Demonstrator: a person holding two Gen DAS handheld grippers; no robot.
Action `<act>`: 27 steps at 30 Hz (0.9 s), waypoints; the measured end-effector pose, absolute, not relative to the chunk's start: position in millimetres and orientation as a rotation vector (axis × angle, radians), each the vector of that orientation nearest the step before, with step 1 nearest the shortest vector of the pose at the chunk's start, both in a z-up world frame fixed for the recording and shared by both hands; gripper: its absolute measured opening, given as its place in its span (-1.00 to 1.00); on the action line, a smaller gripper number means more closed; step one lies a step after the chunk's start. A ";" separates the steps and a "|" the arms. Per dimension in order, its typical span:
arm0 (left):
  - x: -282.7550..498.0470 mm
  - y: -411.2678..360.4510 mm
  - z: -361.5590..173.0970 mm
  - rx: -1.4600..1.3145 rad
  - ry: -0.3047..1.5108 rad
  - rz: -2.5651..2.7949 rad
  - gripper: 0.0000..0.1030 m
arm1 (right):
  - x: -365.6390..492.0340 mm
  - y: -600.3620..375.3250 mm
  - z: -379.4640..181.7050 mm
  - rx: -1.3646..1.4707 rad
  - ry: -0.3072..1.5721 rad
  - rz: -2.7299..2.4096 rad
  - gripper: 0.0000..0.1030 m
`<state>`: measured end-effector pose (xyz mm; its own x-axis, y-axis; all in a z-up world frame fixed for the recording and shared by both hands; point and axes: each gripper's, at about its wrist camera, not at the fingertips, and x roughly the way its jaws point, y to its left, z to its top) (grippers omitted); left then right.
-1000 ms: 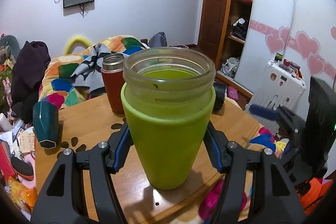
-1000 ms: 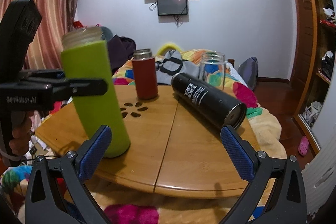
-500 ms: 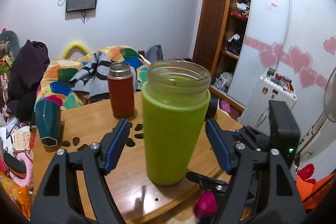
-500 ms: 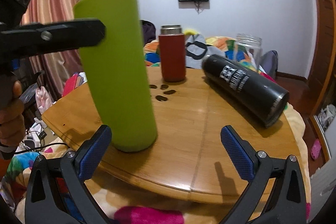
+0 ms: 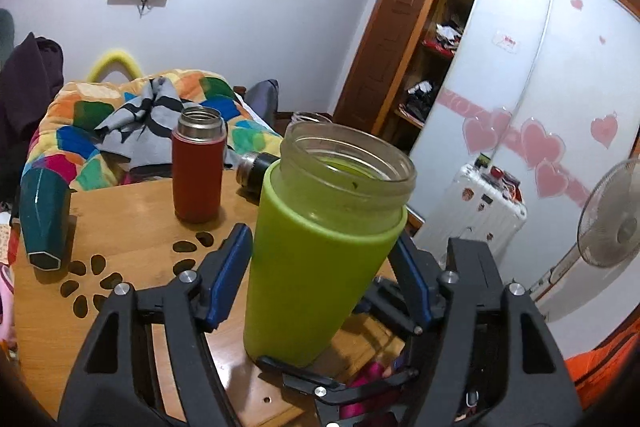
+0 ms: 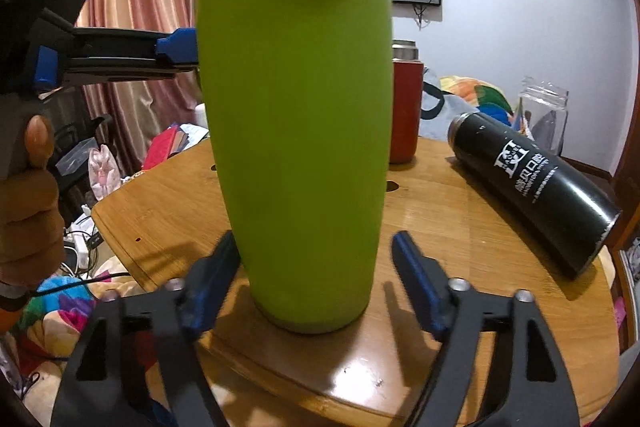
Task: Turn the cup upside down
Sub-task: 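Tilt the held green cup with the left tool toward the right tool, then lay the green cup on its side with the left tool while the right tool grips its black base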
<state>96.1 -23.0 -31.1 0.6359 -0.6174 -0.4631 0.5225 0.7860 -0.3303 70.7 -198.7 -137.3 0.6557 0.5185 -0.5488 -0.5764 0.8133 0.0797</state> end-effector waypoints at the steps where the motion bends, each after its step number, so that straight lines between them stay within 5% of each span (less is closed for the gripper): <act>1: 95.7 -23.2 -30.9 -0.175 0.592 -0.655 0.32 | 71.0 -198.9 -137.3 -0.101 0.589 0.630 0.22; 20: 131.5 42.9 -61.0 -0.442 0.718 -0.579 0.22 | 55.8 -202.1 -122.8 -0.149 0.539 0.635 0.21; 27: 137.3 34.2 -77.5 -0.410 0.728 -0.581 0.00 | 58.6 -204.2 -127.2 -0.136 0.537 0.625 0.21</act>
<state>137.3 34.2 -77.5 0.6022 -0.6225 -0.4998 0.3489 0.7684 -0.5365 58.6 -204.2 -127.2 0.6798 0.5203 -0.5169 -0.5890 0.8073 0.0380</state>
